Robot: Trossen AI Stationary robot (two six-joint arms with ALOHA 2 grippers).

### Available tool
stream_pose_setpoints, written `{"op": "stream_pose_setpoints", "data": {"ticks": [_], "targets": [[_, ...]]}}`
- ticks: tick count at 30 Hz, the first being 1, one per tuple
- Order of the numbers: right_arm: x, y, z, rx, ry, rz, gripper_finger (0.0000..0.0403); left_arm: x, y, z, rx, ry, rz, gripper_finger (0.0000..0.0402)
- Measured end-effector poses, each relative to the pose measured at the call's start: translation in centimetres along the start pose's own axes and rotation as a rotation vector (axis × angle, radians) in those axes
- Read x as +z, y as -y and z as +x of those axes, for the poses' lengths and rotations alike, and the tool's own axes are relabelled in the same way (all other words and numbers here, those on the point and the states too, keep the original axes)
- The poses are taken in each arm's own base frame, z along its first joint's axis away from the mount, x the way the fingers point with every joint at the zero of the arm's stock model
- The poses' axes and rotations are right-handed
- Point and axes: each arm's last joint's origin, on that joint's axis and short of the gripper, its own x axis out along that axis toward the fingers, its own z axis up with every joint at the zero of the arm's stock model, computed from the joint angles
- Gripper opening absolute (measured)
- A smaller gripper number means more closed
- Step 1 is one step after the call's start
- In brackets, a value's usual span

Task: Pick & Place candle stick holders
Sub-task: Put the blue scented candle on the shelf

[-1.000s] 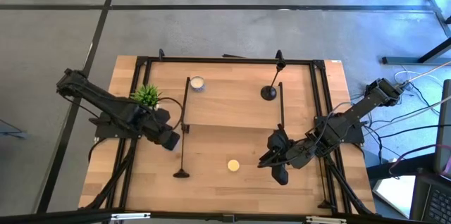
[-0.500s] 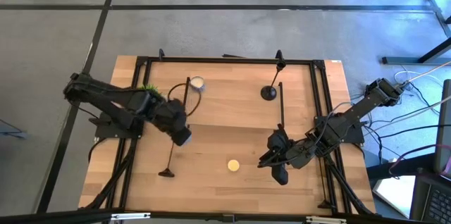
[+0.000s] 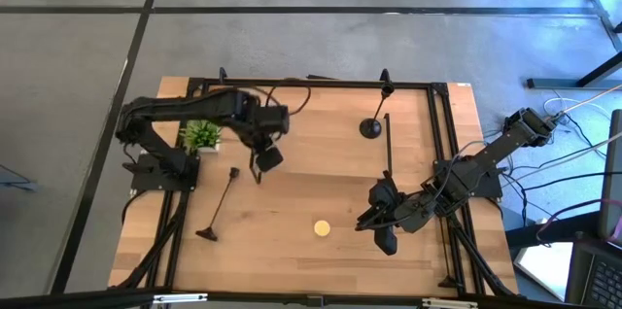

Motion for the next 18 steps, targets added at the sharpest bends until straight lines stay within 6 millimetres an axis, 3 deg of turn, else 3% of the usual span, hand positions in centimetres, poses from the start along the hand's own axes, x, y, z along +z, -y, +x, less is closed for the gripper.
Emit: {"op": "stream_pose_setpoints", "data": {"ticks": [8,18], "targets": [[0.0,0.0,0.0,0.001,-0.005,-0.001,0.0073,1.0,-1.1,0.8,0.015,-0.015,0.434,0.0002],[-0.1,0.0,0.0,0.000,-0.009,-0.004,0.0073,1.9,-0.8,2.1,0.022,-0.043,0.495,0.0002]]}}
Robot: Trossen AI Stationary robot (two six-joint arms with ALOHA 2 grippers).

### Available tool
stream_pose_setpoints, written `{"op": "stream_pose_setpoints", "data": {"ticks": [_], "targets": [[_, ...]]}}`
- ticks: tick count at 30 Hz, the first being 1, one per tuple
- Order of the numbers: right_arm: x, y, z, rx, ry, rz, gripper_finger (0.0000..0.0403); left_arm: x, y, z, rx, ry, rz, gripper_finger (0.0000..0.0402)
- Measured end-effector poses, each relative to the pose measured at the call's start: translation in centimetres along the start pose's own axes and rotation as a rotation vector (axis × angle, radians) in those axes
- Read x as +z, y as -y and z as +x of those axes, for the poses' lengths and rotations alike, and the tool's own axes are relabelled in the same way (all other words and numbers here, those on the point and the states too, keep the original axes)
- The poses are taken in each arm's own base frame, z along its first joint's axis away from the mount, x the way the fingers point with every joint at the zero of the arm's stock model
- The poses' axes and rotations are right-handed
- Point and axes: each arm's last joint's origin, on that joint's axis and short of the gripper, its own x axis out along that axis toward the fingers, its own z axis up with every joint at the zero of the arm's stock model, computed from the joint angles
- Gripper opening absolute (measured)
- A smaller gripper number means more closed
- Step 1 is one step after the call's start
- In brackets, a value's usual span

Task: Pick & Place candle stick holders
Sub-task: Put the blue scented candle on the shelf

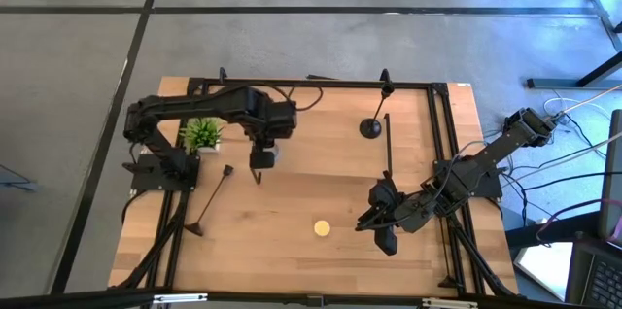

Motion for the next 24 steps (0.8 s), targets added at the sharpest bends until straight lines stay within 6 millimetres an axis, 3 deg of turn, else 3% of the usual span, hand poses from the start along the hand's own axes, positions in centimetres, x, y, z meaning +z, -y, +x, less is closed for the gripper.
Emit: {"op": "stream_pose_setpoints", "data": {"ticks": [7,24], "targets": [[0.0,0.1,0.0,-0.007,-0.001,-0.003,0.0073,1.3,1.0,1.8,-0.004,-0.033,0.019,0.0002],[-0.1,0.1,0.0,-0.011,-0.011,0.004,0.0073,0.8,0.9,1.4,0.011,-0.050,-0.009,0.0002]]}}
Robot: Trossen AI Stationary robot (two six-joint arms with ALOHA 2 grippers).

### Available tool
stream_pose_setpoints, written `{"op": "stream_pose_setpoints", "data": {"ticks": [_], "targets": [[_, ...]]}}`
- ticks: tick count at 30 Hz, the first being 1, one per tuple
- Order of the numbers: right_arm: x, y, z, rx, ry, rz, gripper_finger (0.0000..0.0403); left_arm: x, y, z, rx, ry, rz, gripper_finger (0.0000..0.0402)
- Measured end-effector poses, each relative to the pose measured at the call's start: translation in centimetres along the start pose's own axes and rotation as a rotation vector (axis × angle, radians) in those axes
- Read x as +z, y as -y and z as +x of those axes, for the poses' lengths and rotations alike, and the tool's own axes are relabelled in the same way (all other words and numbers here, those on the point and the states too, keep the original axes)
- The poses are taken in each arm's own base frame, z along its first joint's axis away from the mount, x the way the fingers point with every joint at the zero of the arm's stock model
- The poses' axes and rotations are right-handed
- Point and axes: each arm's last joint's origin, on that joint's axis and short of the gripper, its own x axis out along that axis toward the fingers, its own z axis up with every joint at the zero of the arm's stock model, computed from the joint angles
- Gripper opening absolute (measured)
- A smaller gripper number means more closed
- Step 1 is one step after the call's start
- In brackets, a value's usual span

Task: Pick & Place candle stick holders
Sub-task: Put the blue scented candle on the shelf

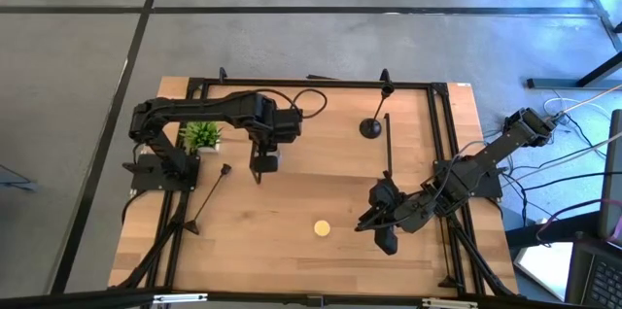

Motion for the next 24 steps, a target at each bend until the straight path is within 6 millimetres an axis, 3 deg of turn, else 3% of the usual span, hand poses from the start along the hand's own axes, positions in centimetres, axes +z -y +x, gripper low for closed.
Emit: {"op": "stream_pose_setpoints", "data": {"ticks": [13,24], "targets": [[0.0,0.0,0.0,0.003,0.002,0.003,0.0073,0.1,-0.1,0.0,0.037,0.006,0.018,0.0002],[0.0,-0.1,0.0,0.004,0.008,0.005,0.0073,-0.4,0.5,1.8,0.025,-0.039,0.021,0.0002]]}}
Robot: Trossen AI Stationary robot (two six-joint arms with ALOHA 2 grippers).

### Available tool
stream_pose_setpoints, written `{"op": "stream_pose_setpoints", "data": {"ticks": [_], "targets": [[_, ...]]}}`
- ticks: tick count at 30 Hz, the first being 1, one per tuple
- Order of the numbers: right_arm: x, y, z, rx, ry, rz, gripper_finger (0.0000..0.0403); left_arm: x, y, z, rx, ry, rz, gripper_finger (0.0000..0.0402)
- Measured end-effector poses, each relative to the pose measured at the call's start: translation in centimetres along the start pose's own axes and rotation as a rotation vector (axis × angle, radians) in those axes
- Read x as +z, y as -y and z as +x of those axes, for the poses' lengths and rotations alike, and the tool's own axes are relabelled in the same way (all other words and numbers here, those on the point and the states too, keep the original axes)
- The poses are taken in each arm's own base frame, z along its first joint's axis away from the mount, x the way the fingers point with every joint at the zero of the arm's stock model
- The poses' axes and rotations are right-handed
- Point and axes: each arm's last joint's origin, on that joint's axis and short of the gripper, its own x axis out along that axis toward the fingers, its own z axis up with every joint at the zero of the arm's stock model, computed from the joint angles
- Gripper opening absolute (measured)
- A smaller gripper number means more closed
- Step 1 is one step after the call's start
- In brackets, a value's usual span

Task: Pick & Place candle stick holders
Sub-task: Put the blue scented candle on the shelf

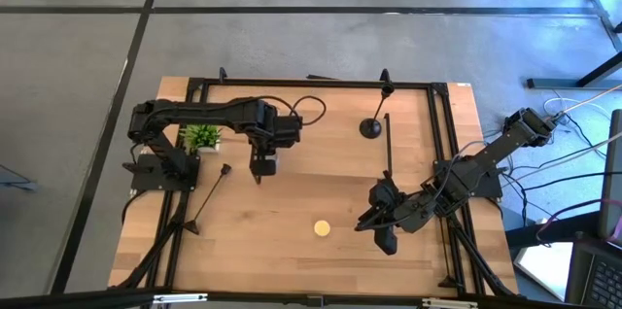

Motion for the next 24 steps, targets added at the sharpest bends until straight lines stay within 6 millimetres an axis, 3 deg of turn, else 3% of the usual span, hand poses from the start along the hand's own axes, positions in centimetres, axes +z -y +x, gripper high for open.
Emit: {"op": "stream_pose_setpoints", "data": {"ticks": [12,24], "targets": [[0.0,0.0,0.0,-0.003,0.002,-0.001,0.0073,0.1,0.0,0.0,-0.013,0.008,-0.020,0.0006],[0.0,0.1,0.0,-0.007,-0.001,-0.003,0.0073,-1.0,-0.2,-1.3,0.002,0.033,-0.053,0.0048]]}}
